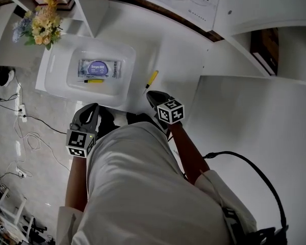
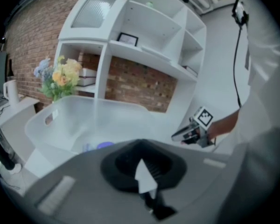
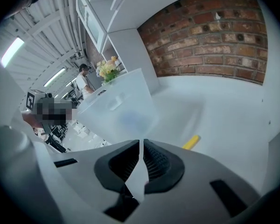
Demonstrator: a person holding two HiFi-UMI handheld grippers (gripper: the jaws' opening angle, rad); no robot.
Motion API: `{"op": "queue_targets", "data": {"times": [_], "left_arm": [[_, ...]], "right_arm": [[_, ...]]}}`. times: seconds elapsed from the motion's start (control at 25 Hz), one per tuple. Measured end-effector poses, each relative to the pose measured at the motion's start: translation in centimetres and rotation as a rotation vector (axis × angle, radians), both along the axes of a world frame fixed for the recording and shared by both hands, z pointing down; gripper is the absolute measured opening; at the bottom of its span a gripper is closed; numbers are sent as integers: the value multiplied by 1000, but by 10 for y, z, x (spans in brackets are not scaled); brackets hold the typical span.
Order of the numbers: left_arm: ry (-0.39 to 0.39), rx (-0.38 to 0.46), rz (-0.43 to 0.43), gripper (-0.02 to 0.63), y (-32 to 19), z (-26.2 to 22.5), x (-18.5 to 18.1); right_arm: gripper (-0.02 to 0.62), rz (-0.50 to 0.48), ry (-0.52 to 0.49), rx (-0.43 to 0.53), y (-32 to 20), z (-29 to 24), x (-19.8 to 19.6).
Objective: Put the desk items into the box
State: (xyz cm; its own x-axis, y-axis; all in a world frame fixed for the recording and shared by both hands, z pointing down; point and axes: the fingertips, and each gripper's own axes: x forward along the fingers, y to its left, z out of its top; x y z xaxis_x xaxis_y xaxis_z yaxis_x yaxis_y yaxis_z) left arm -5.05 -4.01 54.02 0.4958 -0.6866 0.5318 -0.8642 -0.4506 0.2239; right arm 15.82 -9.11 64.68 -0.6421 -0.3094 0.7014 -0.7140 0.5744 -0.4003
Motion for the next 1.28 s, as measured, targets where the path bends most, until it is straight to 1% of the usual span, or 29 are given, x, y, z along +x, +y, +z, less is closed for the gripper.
{"op": "queue_targets", "data": {"times": [0.28,0.52,0.6,0.68,0.84,0.92,1.04,1.16,1.28], "left_arm": [[-10,-23,-18,3,10,2,6],[-21,-45,-44,3,19,10,2],[-22,-50,-50,3,21,12,1],[-21,-58,-57,3,23,16,-1],[-25,-95,-65,3,30,26,-6],[-25,-111,-73,3,33,31,-9],[-17,-107,-94,3,31,32,-13],[-12,-106,-112,3,30,34,-15],[-12,-124,-123,3,33,39,-17]], "right_arm": [[5,-2,50,-63,1,40,12],[6,26,85,-82,-7,68,21],[17,30,96,-87,-9,75,23],[42,26,105,-92,-10,81,24],[57,24,127,-102,-11,91,24],[68,36,139,-110,-13,98,26],[78,63,156,-125,-17,109,28],[95,104,180,-133,-25,121,30],[117,150,214,-137,-32,132,33]]}}
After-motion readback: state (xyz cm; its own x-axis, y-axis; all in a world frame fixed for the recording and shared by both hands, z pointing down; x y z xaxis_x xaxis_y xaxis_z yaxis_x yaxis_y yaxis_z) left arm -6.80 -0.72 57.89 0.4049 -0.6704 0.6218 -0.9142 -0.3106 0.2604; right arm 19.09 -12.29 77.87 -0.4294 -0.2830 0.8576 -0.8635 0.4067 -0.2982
